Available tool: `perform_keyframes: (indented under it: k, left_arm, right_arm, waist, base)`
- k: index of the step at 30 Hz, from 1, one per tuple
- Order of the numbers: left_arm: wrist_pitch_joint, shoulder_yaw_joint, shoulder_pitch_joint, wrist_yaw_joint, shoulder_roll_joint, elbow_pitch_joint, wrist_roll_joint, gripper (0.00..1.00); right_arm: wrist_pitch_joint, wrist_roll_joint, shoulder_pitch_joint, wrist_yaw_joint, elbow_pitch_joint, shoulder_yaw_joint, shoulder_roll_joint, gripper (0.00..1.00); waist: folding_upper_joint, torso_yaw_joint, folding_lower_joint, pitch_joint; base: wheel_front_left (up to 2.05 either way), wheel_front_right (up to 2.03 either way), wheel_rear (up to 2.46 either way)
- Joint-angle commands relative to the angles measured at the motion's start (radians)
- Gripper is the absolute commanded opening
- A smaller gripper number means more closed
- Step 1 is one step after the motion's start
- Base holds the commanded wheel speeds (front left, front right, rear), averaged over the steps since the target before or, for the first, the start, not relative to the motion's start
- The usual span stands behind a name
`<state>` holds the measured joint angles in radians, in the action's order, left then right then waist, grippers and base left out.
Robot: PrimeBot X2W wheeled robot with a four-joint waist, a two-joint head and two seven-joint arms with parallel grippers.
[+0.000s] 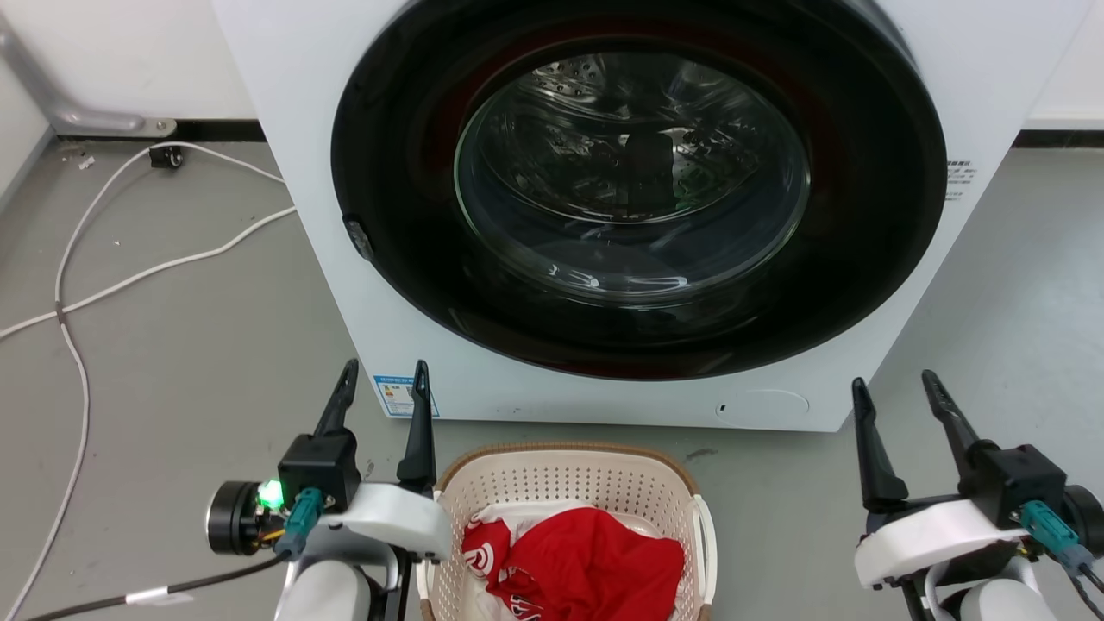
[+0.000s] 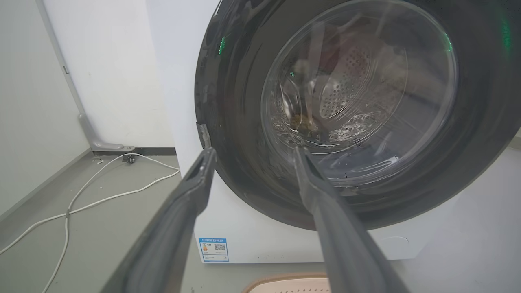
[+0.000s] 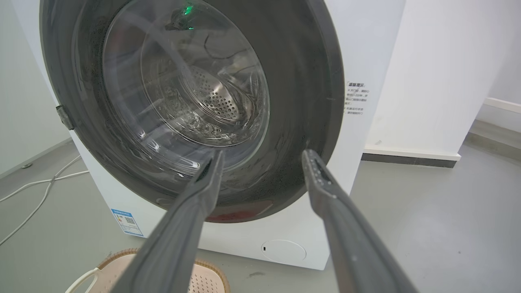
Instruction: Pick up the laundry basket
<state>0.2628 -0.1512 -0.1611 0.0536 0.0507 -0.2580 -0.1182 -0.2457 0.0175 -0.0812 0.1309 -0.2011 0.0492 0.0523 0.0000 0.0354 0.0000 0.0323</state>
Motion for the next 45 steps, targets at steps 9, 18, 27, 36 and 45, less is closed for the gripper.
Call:
perform_keyframes:
  k: [9, 18, 27, 36, 45]
  left_arm:
    - [0.003, 0.038, -0.097, -0.041, 0.001, -0.128, 0.006, 1.00]
    - [-0.002, 0.050, -0.239, -0.100, 0.017, -0.431, -0.034, 1.00]
    - [-0.084, 0.050, -0.409, -0.150, 0.047, -0.702, -0.082, 1.00]
    - [-0.170, 0.048, -0.545, -0.178, 0.078, -0.881, -0.134, 1.00]
    - [-0.267, 0.012, -0.655, -0.184, 0.109, -0.967, -0.174, 1.00]
  right_arm:
    - [0.063, 0.050, -0.068, 0.000, -0.087, -0.050, -0.003, 1.00]
    - [0.142, 0.093, -0.165, 0.000, -0.260, -0.086, -0.003, 1.00]
    - [0.222, 0.156, -0.311, 0.000, -0.443, -0.133, -0.003, 1.00]
    - [0.242, 0.243, -0.471, 0.000, -0.656, -0.216, -0.003, 1.00]
    - [0.243, 0.356, -0.633, 0.000, -0.815, -0.338, -0.003, 1.00]
  waist:
    - [0.0000, -0.006, 0.0000, 0.059]
    - [0.0000, -0.017, 0.0000, 0.153]
    - [0.0000, -0.032, 0.0000, 0.295]
    - [0.0000, -0.048, 0.0000, 0.421]
    - [0.0000, -0.067, 0.0000, 0.546]
  base:
    - [0.00, 0.00, 0.00]
    - [0.00, 0.00, 0.00]
    - [0.00, 0.00, 0.00]
    - [0.00, 0.00, 0.00]
    - [0.00, 0.00, 0.00]
